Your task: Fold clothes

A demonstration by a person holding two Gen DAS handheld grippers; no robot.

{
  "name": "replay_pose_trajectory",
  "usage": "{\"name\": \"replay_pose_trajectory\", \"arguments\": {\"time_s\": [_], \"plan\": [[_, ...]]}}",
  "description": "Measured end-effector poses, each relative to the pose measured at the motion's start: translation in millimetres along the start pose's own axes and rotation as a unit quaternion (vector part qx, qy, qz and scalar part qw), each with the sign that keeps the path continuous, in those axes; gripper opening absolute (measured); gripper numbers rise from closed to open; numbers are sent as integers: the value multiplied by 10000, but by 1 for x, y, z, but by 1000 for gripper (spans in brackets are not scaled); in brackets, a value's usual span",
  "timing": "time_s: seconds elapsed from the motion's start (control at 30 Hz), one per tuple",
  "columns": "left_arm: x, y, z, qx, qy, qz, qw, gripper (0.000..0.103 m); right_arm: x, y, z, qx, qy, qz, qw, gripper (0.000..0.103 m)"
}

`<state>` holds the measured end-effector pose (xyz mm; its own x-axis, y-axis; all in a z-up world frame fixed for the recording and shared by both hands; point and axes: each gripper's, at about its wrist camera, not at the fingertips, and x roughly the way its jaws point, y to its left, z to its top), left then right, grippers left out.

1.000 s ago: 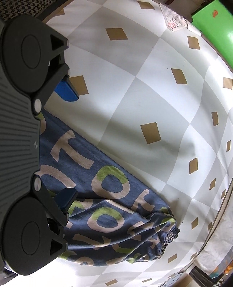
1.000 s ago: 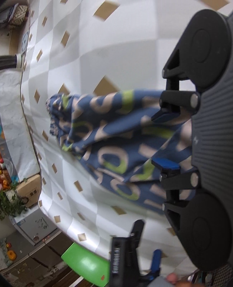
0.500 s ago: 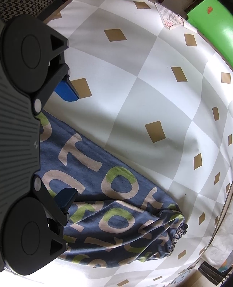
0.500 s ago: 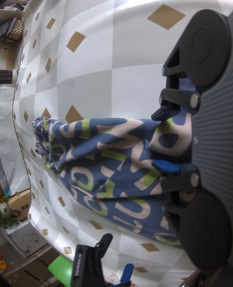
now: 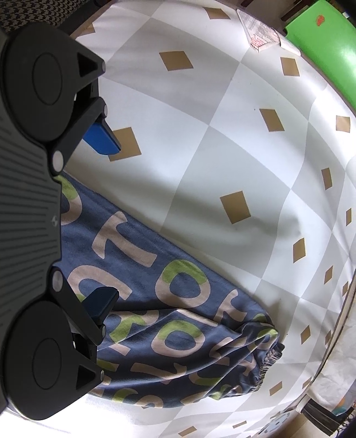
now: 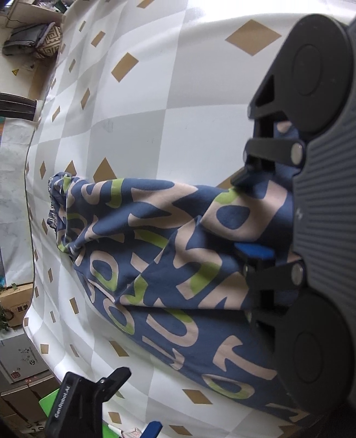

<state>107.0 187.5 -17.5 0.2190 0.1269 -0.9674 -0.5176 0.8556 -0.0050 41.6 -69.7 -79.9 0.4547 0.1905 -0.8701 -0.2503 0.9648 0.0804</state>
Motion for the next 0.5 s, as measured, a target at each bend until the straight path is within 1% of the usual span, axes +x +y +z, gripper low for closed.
{"name": "replay_pose_trajectory", "arguments": {"time_s": [0.03, 0.1, 0.17, 0.3, 0.5], "plan": [[-1, 2, 0, -16, -13, 7, 10000, 103, -1, 0, -1, 14, -5, 0, 10000, 27], [-3, 5, 0, -51, -29, 16, 10000, 103, -4, -2, -3, 106, 0, 62, 9999, 16], [-5, 7, 0, -63, -37, 23, 10000, 103, -7, -2, -6, 134, -31, 99, 9999, 10], [-8, 11, -1, -69, -62, 41, 9999, 103, -18, -1, -9, 144, -173, 141, 9996, 6], [-13, 18, -1, -115, -135, 53, 9998, 103, -36, -4, -10, 306, -323, 205, 9988, 6]]}}
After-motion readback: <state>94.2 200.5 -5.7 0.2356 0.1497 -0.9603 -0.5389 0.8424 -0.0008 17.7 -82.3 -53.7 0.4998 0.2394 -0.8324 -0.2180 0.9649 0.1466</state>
